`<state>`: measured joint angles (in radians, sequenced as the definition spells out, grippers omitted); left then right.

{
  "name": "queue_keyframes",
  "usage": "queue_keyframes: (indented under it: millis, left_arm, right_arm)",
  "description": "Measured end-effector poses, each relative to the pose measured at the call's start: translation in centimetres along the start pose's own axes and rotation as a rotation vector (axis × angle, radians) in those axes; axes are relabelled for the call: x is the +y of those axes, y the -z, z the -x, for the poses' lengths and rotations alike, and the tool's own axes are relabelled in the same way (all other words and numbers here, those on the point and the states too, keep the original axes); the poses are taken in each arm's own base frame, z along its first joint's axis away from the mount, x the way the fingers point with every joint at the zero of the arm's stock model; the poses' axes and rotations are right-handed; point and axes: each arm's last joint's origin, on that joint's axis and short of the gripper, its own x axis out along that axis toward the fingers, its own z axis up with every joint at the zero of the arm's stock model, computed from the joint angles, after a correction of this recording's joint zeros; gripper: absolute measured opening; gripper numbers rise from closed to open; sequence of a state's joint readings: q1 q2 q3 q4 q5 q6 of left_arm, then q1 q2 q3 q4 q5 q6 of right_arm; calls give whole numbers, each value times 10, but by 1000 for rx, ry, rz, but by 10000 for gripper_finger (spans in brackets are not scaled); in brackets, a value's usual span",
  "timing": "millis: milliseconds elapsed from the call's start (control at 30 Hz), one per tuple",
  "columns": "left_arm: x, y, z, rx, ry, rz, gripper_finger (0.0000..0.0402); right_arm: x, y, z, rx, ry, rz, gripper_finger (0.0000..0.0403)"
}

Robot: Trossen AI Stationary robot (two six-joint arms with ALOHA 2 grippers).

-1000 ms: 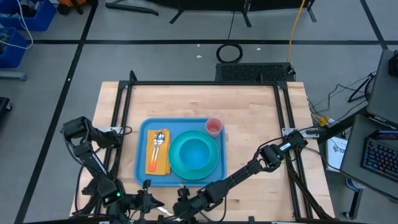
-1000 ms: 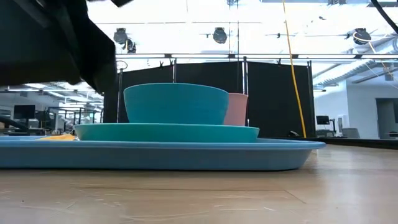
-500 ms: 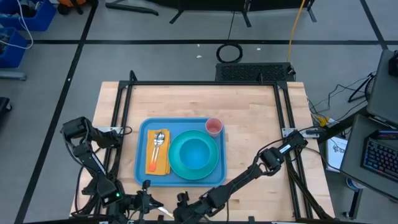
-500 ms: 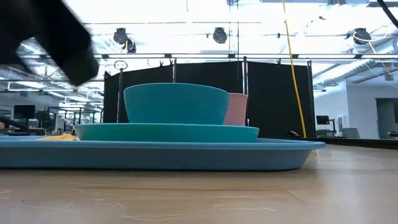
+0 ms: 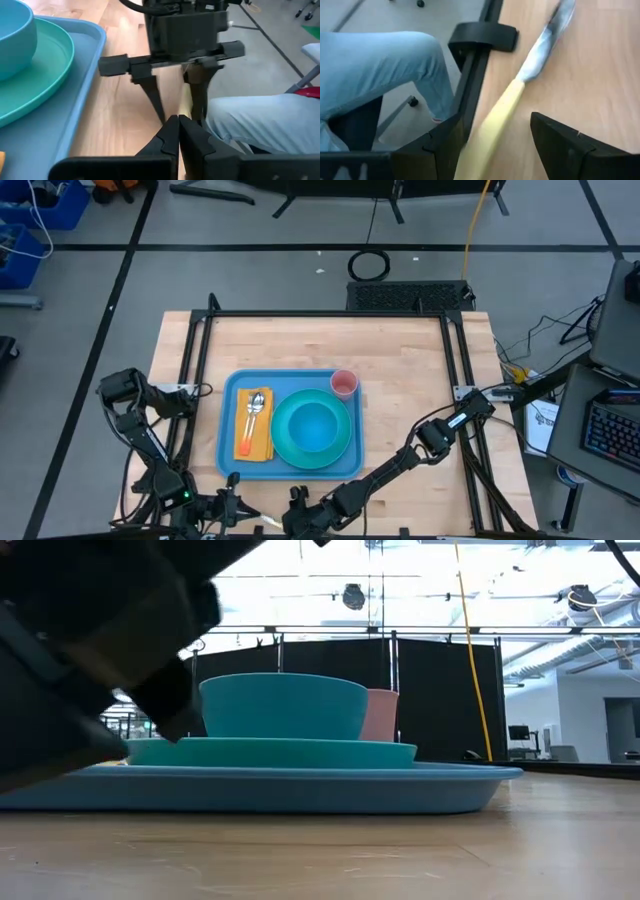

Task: Set up tray
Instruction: Put the yellow knife on the blue serving tray to the left of the orange spoon

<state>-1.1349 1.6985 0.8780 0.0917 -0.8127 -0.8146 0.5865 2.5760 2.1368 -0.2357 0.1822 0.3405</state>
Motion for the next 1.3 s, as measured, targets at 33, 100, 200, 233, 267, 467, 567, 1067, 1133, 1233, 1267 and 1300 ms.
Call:
queue_keyframes:
  millis: [33,100,200,233,267,467,567,1067,1133,1233,1267,1300]
  left_arm:
    - [-1,0,0,-3,4,5,15]
    - [-2,-1,0,-11,11,15,8]
    - [-2,-2,0,-18,19,4,4]
    - [-3,-2,0,-20,20,2,6]
    - [-3,-2,0,-20,20,3,9]
    - [-3,-2,0,-19,20,5,19]
    - [-3,-2,0,-19,21,5,10]
    - [-3,-2,0,-18,21,5,5]
    - [-3,-2,0,-19,20,5,4]
    - [-3,-2,0,-21,23,4,11]
    - [-4,-3,1,-25,28,1,14]
    - [-5,-3,1,-32,37,-5,16]
  right_arm:
    - [-1,2,0,19,9,-3,221]
    - [-1,3,1,40,14,-4,221]
    - [-2,4,1,50,14,33,221]
    - [-3,4,1,56,17,35,221]
    - [-4,5,1,69,22,24,221]
    - [-17,8,1,159,45,-21,218]
    - [-21,8,1,166,48,-25,198]
    - [-34,8,-5,195,-4,-57,51]
    - [-31,4,-5,158,-51,-49,51]
    - [-30,-4,-2,117,-84,-29,51]
    - [-30,-6,0,111,-87,-20,51]
    - [-28,-8,3,106,-89,-6,51]
